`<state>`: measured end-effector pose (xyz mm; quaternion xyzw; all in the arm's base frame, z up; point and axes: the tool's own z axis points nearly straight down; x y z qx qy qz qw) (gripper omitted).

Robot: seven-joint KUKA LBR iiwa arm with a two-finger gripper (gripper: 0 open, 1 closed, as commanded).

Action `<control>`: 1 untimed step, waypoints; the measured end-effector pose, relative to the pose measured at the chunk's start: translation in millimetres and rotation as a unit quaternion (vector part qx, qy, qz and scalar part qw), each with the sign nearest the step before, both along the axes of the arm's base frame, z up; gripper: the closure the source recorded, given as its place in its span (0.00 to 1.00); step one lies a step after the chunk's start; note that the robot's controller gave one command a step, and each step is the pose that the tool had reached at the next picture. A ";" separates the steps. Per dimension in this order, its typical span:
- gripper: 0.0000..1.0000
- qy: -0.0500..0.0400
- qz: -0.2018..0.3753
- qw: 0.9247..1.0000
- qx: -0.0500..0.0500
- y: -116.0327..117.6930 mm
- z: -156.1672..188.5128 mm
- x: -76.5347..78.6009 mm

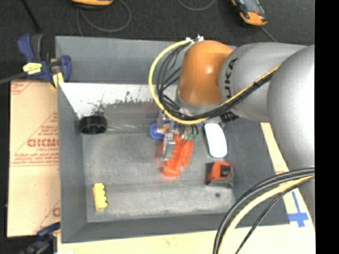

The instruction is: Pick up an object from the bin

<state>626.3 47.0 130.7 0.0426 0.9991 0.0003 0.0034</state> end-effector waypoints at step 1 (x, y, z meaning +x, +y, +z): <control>0.00 0.000 0.001 1.000 0.000 -0.6 -0.2 4.5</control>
Offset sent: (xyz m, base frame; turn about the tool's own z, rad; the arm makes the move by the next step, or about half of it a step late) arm 0.0111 0.0192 -0.0357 -0.5107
